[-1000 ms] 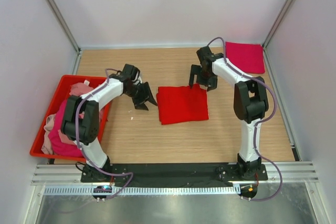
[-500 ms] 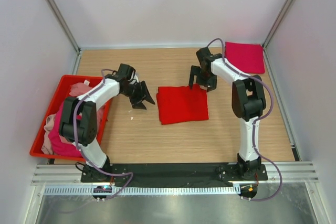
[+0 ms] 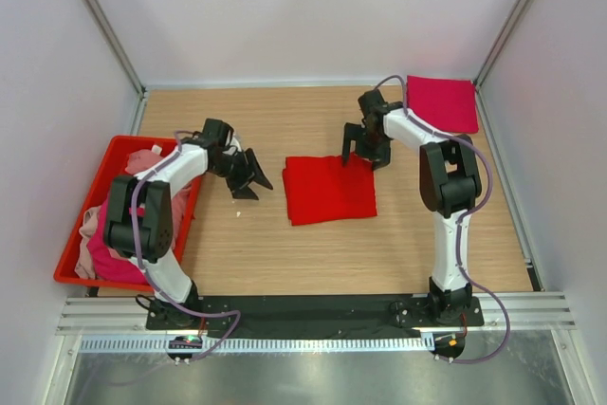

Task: Fold and stack the t-shirts
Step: Neatly place the folded tshirt to the corner

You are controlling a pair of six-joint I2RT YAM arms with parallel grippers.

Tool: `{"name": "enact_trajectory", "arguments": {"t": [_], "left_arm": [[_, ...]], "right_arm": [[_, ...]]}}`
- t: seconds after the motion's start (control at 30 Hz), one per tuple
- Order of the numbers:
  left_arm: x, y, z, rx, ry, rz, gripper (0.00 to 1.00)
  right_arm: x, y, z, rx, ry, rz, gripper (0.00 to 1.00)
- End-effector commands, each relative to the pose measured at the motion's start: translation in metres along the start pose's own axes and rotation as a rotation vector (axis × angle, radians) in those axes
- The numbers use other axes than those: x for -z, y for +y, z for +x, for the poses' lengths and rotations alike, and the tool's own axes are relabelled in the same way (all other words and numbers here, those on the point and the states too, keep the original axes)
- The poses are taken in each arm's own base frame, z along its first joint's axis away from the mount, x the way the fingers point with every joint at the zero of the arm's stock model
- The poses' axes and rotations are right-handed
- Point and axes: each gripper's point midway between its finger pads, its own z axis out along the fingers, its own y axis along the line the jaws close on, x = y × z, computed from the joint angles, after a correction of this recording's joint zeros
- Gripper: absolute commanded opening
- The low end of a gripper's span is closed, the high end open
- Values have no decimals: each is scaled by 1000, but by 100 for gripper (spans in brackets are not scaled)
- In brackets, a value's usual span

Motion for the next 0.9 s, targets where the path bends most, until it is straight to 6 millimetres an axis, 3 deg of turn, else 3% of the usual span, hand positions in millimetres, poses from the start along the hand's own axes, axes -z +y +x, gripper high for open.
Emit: {"name": "enact_trajectory", "arguments": {"t": [0.0,0.13,0.3,0.43,0.5,0.67,0.83,0.87], "left_arm": [[12,-10,-2,-34,-14,62,56],[17,-7,0,-31,-18,63,56],[21,-3,4,-23,-14,63,56],[22,-4,7,-20,-13,71,56],[22,-4,8,-17,-10,74,56],[24,-8,9,-12,-8,88,56],[24,-9,8,-1,-10,92,56],[24,-9,8,0,-11,94,56]], "right_arm": [[-20,9,2,48,19,-109,91],[-21,18,1,66,12,-191,81],[-13,18,-4,33,8,-281,60],[-2,13,-9,33,-4,-294,50],[3,14,-11,36,-3,-289,50],[25,9,-22,63,-31,-212,76],[52,8,-26,93,-66,-178,91],[58,11,-28,99,-81,-186,98]]}}
